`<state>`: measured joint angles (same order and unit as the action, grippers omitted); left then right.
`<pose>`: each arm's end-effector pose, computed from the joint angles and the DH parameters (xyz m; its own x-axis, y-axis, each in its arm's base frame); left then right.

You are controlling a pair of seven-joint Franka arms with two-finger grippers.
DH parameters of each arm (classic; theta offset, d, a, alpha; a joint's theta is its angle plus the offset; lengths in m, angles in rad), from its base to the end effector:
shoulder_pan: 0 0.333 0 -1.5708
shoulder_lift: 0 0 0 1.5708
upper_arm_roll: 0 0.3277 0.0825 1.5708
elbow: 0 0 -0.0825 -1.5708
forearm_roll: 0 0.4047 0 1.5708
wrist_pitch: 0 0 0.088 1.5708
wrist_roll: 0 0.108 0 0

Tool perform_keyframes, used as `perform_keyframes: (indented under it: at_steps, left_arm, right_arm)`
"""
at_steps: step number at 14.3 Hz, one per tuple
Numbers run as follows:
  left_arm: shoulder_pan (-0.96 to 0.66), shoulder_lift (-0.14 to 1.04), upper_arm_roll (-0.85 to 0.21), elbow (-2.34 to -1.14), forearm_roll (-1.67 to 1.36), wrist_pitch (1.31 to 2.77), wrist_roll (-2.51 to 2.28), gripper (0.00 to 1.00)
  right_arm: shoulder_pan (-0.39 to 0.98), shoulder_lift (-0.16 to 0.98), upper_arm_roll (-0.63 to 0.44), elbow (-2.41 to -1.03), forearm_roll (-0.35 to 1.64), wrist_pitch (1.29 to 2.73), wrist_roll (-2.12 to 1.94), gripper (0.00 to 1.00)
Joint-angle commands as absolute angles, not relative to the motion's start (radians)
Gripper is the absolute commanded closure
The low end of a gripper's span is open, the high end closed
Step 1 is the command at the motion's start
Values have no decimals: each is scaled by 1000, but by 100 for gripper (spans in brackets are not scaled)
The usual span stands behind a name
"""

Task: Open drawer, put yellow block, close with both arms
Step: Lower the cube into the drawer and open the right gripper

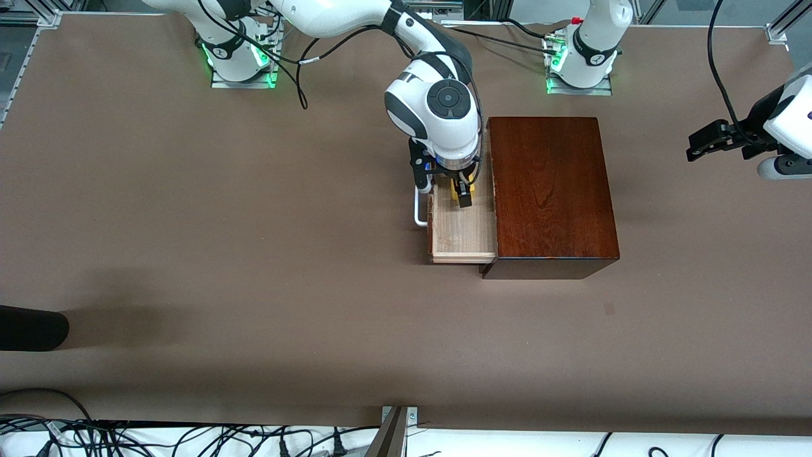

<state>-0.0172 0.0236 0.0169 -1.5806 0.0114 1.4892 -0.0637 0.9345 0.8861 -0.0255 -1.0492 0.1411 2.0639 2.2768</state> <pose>0.5725 0.0010 0.6102 0.9914 0.0643 -0.1138 0.0626 -0.9979 -0.0191 0.4890 0.6518 0.3138 0.1539 -0.9740 -0.1664 -0.9881 -0.1523 -0.0228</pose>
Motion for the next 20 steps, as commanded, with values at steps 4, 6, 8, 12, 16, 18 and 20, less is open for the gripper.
perform_keyframes:
  at_steps: [4, 6, 8, 12, 16, 18, 20]
  left_arm:
    - [-6, 48, 12, -1545, 2, 1486, -43, 0]
    - [-6, 48, 12, -1543, 2, 1486, -43, 0]
    - [-8, 49, 11, -1542, -2, 1486, -43, 0]
    - [-15, 49, 3, -1542, -2, 1486, -44, 0]
    - [-21, 51, 2, -1501, -5, 1483, -55, 0]
    - [-23, 72, -5, -1485, -6, 1479, -60, 0]
    - [-23, 74, -40, -1483, -5, 1477, -77, 0]
  right_arm:
    - [933, 896, -37, -1009, 143, 2033, 2290, 0]
    - [933, 881, -49, -1008, 143, 2001, 2287, 0]
    - [930, 816, -49, -1006, 143, 1930, 2281, 0]
    - [911, 686, -72, -1006, 141, 1769, 2160, 0]
    - [897, 577, -142, -1023, 141, 1590, 1823, 0]
    - [896, 569, -213, -1028, 152, 1502, 1659, 0]
    - [870, 531, -271, -1080, 156, 1505, 1510, 0]
